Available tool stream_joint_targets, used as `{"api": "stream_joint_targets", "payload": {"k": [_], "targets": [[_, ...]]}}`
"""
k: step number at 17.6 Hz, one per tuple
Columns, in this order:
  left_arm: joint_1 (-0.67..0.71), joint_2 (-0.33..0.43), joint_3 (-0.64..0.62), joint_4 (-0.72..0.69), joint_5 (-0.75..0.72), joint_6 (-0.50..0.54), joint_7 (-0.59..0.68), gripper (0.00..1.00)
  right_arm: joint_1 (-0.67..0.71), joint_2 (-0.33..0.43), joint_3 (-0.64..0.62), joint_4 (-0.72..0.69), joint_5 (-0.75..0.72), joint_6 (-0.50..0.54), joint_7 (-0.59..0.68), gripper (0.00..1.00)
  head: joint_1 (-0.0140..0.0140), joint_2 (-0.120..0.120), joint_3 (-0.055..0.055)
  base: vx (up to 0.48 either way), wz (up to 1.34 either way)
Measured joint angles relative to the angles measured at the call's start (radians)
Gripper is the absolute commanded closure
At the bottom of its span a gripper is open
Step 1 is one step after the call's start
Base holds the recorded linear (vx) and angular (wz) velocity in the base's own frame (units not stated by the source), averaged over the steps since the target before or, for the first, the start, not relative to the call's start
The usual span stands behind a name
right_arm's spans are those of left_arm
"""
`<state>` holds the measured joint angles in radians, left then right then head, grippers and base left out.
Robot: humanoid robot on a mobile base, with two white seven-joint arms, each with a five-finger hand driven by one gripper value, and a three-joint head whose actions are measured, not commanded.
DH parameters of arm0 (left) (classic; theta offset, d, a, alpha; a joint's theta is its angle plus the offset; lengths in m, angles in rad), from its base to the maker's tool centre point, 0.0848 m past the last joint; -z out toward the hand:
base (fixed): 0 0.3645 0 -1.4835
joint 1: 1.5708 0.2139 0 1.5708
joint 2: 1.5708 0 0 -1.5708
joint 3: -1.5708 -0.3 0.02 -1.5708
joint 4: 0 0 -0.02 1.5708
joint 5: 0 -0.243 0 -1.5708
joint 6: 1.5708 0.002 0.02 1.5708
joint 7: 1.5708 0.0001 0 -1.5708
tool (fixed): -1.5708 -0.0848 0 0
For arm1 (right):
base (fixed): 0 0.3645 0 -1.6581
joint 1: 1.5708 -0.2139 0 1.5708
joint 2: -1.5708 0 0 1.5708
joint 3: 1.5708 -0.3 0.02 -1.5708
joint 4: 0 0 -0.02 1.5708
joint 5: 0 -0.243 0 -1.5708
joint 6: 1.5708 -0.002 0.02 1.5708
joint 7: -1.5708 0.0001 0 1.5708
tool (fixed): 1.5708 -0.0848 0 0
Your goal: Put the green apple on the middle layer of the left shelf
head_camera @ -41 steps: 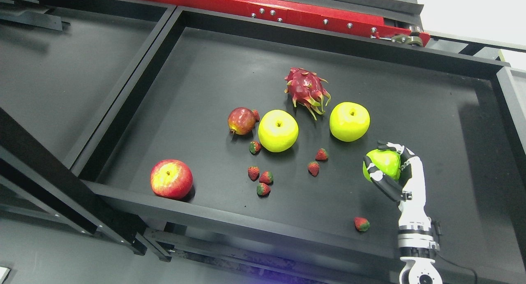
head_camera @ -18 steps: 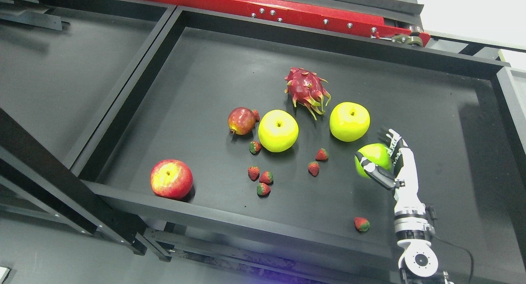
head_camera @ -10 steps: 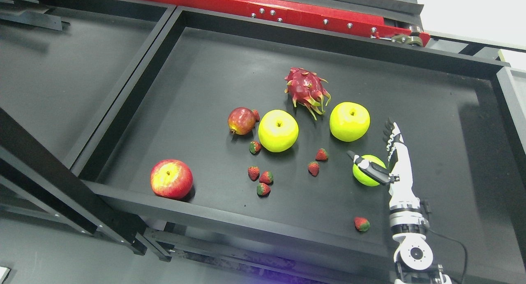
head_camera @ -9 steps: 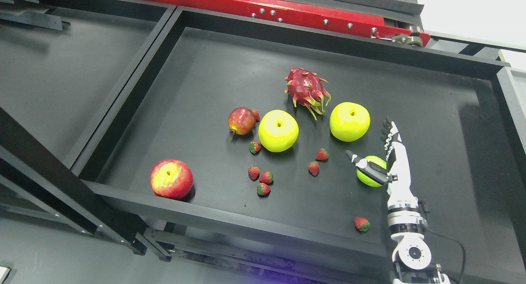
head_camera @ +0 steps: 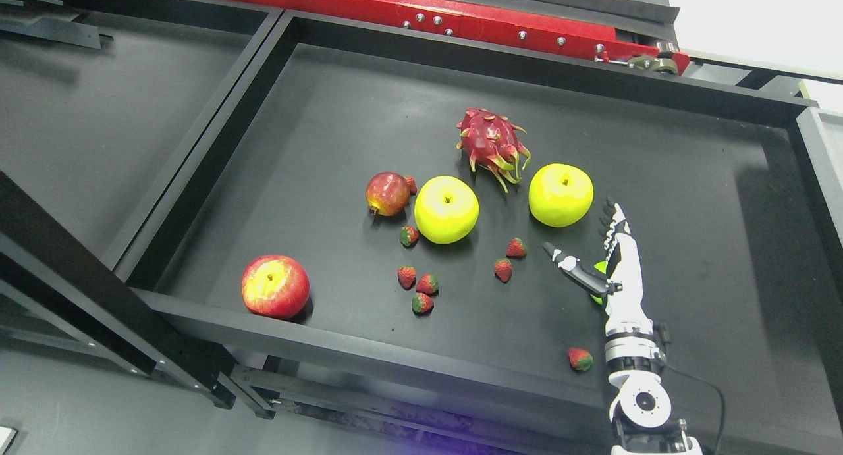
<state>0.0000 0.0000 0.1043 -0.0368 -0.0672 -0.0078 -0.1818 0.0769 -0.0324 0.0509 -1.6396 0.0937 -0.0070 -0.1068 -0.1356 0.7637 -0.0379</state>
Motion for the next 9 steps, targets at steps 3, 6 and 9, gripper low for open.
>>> {"api": "stream_joint_targets", "payload": {"k": [3,6,9], "targets": [[0.000,0.000,0.000,0.000,0.000,0.000,0.000,0.00,0.030,0.008,0.006,-0.021,-0.004,-0.015,-0.014,0.00,0.0000,0.000,0.000,0.000,0.00],[0.000,0.000,0.000,0.000,0.000,0.000,0.000,0.00,0.050,0.015,0.011,-0.036,-0.005,-0.019,-0.017,0.00,0.0000,0.000,0.000,0.000,0.00],[0.000,0.000,0.000,0.000,0.000,0.000,0.000,0.00,0.061,0.020,0.014,-0.048,-0.006,-0.020,-0.019,0.00,0.0000,0.000,0.000,0.000,0.00]]}}
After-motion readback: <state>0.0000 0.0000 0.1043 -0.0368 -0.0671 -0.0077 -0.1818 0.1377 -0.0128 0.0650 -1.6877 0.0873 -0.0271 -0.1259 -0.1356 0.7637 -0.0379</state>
